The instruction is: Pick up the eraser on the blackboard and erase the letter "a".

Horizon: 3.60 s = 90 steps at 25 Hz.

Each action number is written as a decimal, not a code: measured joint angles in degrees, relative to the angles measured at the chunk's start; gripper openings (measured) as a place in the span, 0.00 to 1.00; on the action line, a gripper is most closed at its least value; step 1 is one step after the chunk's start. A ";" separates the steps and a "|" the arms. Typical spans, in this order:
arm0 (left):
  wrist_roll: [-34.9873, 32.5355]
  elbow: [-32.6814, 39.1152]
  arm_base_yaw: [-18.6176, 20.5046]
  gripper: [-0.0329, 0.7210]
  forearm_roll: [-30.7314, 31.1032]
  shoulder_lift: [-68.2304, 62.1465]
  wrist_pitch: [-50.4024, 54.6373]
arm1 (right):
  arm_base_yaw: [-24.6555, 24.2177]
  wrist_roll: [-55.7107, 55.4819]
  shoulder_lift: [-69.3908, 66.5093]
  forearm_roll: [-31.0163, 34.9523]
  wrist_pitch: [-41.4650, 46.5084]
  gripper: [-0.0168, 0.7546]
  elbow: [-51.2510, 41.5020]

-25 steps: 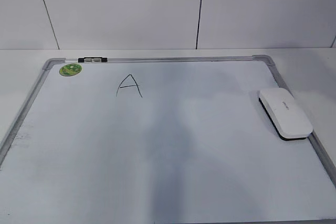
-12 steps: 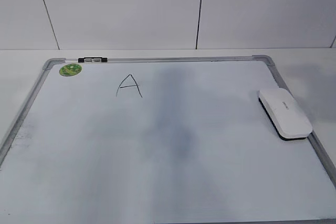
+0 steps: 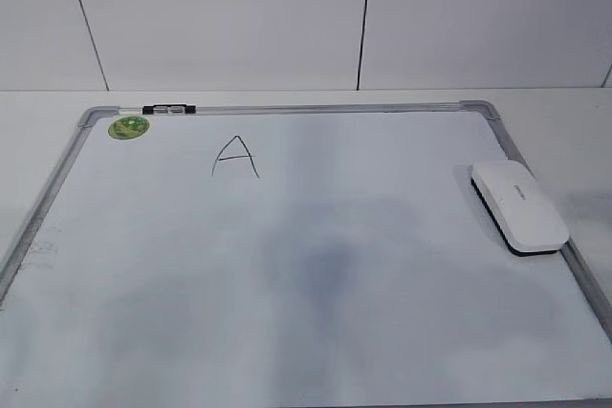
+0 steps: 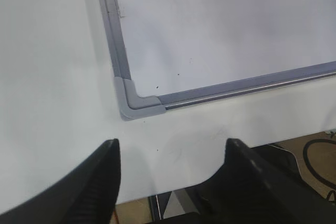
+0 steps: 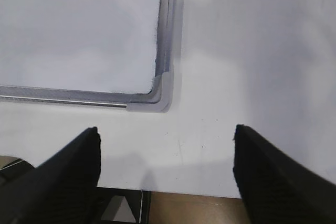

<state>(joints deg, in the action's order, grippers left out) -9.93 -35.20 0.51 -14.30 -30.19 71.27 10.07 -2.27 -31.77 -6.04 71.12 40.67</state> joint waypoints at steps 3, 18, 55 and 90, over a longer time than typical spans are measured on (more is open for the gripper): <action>0.00 1.21 0.00 0.72 0.28 3.00 0.11 | 0.00 0.48 5.68 0.03 -1.03 0.79 -4.45; 0.71 3.38 -0.04 0.77 3.70 5.11 -0.37 | 0.00 0.93 17.75 -2.44 -4.54 0.79 -10.74; 1.74 6.05 -0.13 0.77 4.93 5.32 -8.16 | 0.00 1.02 17.75 -2.44 -5.83 0.79 -12.09; 1.74 6.05 -0.13 0.70 5.02 26.57 -8.06 | -9.79 1.02 24.73 -2.56 -5.83 0.79 -12.09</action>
<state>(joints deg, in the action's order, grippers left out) -8.19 -29.15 0.38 -9.28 -3.61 63.21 0.28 -1.25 -7.04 -8.60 65.30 28.57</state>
